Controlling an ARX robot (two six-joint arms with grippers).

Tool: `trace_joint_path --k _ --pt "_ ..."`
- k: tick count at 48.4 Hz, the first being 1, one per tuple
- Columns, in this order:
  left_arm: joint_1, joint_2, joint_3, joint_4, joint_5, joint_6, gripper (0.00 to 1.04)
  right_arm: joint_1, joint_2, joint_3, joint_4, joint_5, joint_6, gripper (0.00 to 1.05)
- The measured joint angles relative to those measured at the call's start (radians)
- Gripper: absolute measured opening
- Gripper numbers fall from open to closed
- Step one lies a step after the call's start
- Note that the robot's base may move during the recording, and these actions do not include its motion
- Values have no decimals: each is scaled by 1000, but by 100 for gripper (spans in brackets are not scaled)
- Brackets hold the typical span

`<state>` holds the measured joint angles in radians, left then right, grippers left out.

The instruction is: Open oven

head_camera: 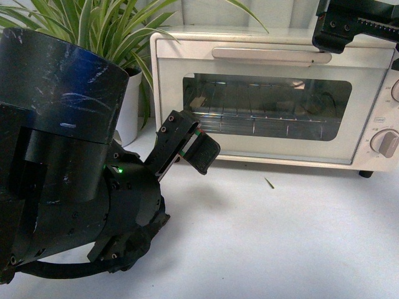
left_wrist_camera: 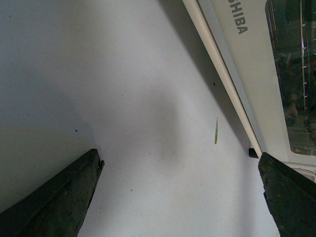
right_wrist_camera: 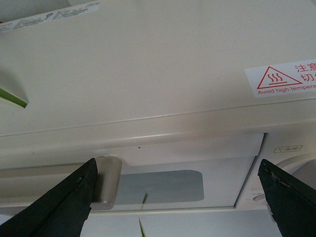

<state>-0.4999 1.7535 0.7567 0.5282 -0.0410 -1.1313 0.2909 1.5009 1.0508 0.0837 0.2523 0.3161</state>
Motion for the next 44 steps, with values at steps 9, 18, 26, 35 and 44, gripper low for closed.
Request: trace_joint_path --k 9,18,26,35,44 --pt "0 0 0 0 0 0 98 1 -9 -4 -24 -22 -25 95" --pt "2 -8 -11 1 0 0 98 5 -60 -100 45 -43 -43 95" --pt "13 -31 -36 2 0 0 98 6 -113 -197 99 -73 -42 95" --pt "16 -43 -51 2 -1 0 98 6 -175 -286 121 -131 -39 95" --pt "15 -43 -50 2 -1 0 98 -3 -244 -365 105 -184 -47 95"
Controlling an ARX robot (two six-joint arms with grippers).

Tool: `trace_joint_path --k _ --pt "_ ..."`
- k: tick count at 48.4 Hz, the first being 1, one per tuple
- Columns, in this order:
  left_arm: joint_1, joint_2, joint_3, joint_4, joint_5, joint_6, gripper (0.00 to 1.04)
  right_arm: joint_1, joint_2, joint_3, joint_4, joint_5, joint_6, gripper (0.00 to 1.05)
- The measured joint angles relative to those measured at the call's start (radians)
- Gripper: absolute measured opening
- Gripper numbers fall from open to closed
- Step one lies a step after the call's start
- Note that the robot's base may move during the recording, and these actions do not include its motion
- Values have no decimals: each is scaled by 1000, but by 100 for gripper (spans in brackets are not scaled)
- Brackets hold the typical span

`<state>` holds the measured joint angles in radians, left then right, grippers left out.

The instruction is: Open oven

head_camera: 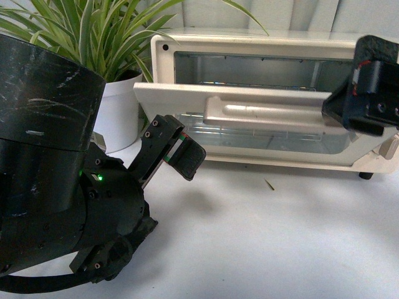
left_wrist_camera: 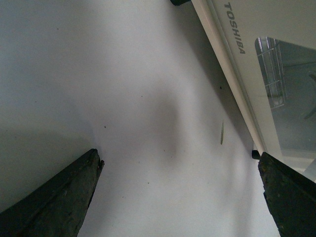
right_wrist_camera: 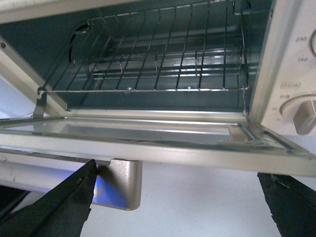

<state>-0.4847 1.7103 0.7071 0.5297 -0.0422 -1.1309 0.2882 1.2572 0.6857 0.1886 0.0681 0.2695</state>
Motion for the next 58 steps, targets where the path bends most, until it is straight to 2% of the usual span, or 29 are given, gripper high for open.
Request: trace_joint_path --k 28,48,58 --pt "-13 -48 -50 -4 -9 5 98 -156 -373 -114 -128 -176 82 95" --pt "-23 -92 -96 -13 -42 57 98 -201 -411 -193 -131 -211 98 95" --pt "-38 -99 -96 -42 -107 153 98 -219 -419 -206 -132 -225 98 95"
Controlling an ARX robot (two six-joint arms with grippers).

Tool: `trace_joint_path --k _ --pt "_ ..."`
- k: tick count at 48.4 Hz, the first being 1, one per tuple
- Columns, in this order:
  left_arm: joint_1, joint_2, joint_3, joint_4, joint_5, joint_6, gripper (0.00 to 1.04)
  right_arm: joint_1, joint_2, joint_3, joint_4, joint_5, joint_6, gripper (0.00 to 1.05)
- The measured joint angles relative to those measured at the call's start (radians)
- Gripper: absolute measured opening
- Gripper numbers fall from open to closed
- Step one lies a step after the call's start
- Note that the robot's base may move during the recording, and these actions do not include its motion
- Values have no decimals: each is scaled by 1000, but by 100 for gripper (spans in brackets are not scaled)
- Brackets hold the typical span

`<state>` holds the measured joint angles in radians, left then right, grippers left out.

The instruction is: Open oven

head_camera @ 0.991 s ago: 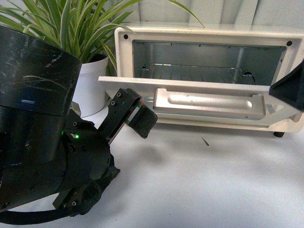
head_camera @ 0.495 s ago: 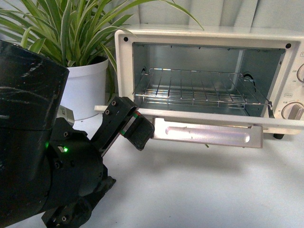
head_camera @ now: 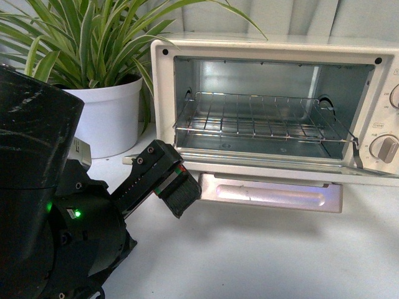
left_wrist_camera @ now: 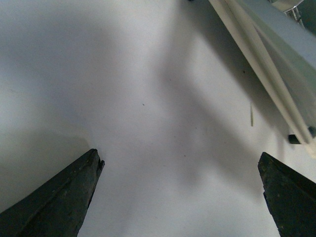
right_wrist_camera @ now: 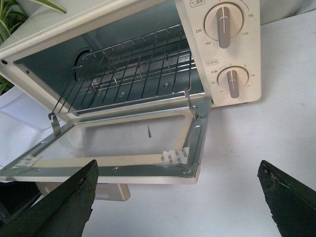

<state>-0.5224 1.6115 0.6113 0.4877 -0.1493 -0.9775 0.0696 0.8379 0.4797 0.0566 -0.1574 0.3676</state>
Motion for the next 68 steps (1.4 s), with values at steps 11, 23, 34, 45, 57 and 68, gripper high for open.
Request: trace_joint_path --k 11,23,34,45,57,68 --pt "-22 0 1 -24 -60 177 98 -16 -3 -11 0 -8 0 95" --pt "-62 26 12 -45 -168 443 98 -23 -3 -18 2 -19 0 95" --pt "-89 55 21 -66 -290 738 98 -30 -3 -24 2 -22 0 95" --pt "-100 58 33 -76 -314 885 98 -30 -3 -27 4 -26 0 95" --pt "-113 -21 -3 -74 -302 935 98 -35 -16 -37 -5 -48 0 95" --pt "-157 -261 -125 -84 -324 1028 98 -50 -116 -66 -76 -100 -24 95"
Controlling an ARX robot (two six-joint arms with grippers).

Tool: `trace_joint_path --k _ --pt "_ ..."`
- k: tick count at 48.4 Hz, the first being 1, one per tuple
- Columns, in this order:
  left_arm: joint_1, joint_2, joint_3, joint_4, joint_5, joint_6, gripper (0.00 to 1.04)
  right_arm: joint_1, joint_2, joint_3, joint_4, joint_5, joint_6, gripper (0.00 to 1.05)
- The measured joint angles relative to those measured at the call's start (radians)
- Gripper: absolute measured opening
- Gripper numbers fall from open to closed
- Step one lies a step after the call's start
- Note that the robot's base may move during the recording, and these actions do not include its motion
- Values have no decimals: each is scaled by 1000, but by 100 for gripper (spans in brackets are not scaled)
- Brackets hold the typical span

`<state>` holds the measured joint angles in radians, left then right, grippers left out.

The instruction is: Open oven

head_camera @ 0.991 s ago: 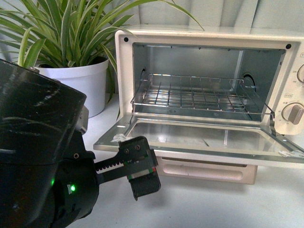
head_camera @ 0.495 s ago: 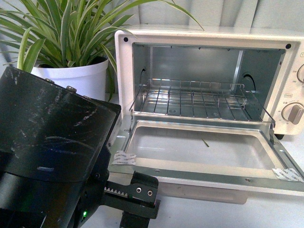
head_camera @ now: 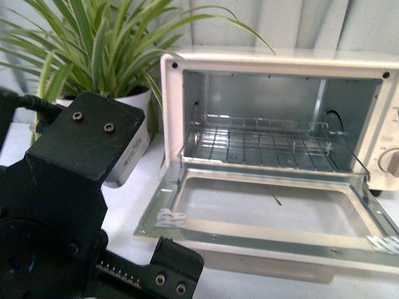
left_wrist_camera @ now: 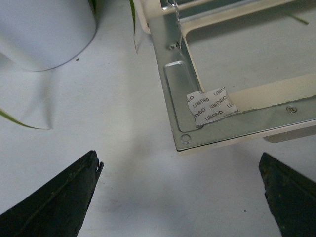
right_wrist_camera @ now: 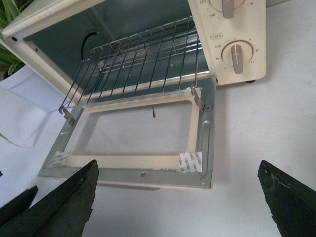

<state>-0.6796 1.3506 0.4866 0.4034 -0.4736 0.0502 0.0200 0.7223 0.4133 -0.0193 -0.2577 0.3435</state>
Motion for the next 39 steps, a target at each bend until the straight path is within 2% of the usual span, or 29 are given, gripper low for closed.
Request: trace_joint_path --k 12,28,39 --pt "-59 -261 -119 -38 5 -2 98 -7 -162 -67 -111 -41 -54 95" --pt "-90 -597 -224 -159 0 -29 98 -14 -447 -134 -296 -68 -105 95" --pt "-75 -862 -312 -295 -69 -56 98 -26 -519 -200 -255 -68 -111 95"
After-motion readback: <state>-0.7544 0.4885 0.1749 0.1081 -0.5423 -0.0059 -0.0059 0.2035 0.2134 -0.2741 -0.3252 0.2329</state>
